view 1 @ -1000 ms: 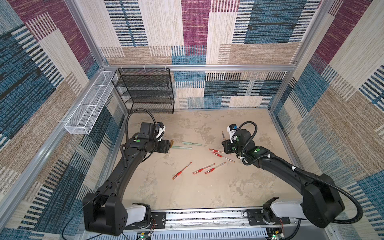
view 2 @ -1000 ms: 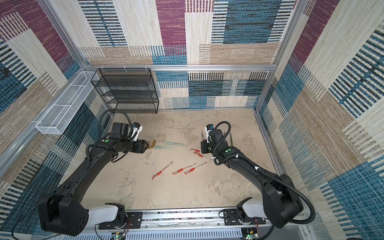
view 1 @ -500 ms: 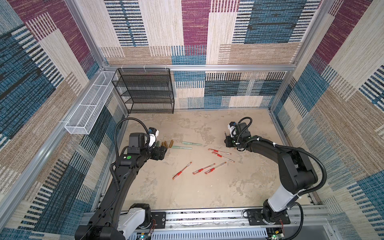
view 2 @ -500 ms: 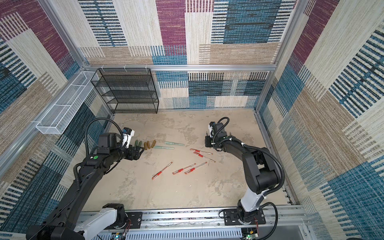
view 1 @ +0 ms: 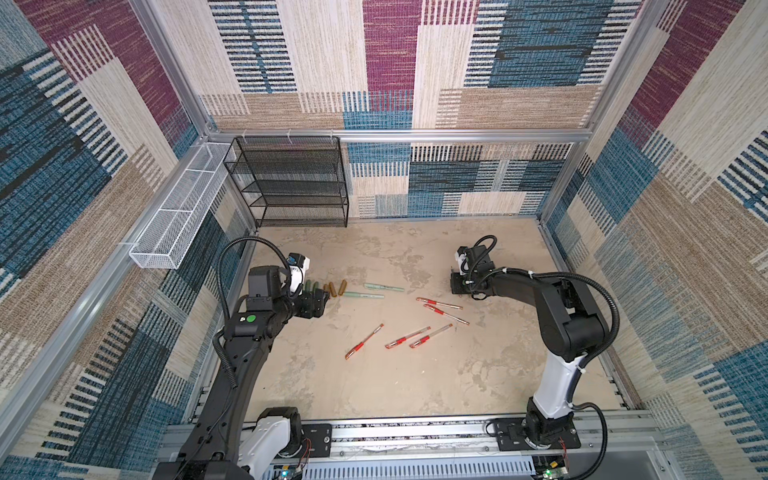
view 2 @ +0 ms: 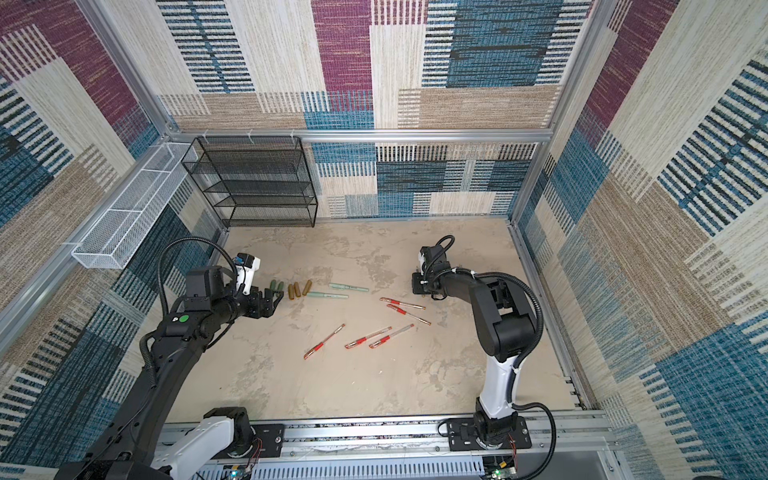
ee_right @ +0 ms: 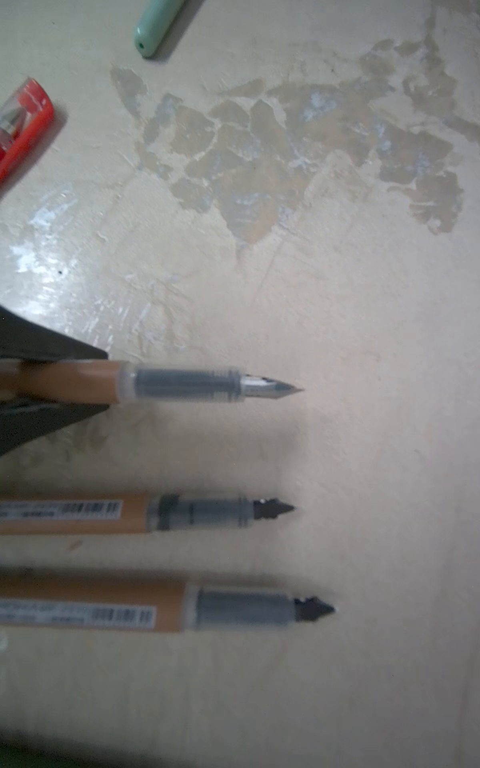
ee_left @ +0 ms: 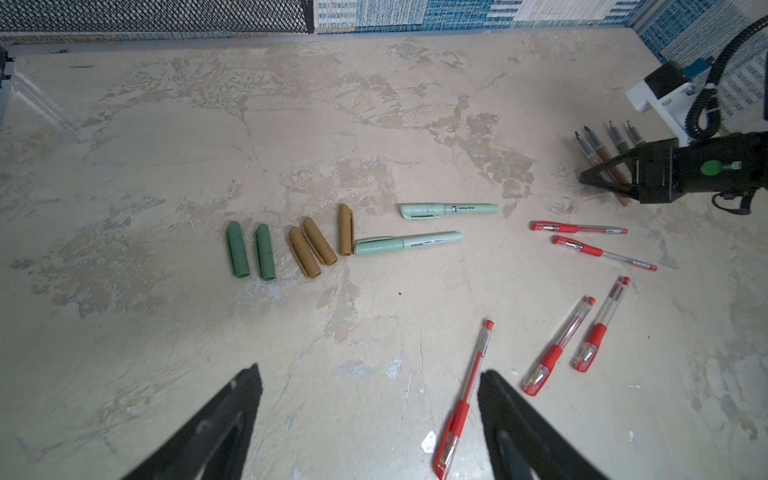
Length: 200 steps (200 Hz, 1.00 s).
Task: Open the pen caps
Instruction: 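Stand the uncapped tan pen beside the upright pens and open right gripper, then move the right gripper to the light-green pen and grasp it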
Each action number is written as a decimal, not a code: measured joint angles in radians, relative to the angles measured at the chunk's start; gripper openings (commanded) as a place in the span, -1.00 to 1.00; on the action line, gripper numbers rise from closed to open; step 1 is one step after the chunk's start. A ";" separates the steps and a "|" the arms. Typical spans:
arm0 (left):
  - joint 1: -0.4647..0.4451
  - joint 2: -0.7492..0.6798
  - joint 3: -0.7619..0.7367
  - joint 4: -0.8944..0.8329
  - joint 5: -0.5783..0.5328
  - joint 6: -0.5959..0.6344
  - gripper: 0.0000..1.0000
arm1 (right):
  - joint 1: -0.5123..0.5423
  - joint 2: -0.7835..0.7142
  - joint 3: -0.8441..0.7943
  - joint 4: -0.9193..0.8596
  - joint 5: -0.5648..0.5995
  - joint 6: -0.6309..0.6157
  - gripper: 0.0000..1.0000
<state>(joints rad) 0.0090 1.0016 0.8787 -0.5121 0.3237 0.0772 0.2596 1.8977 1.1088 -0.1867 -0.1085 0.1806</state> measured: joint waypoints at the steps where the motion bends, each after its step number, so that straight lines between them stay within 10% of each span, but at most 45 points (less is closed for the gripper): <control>1: 0.000 0.000 0.000 0.000 0.000 0.000 0.71 | 0.000 0.000 0.000 0.000 0.001 0.000 -0.67; 200: 0.021 0.018 -0.004 0.007 0.023 -0.007 0.72 | 0.138 -0.048 0.169 -0.076 -0.050 -0.122 -0.09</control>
<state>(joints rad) 0.0303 1.0195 0.8749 -0.5049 0.3470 0.0704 0.3977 1.8492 1.2774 -0.2623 -0.1585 0.0589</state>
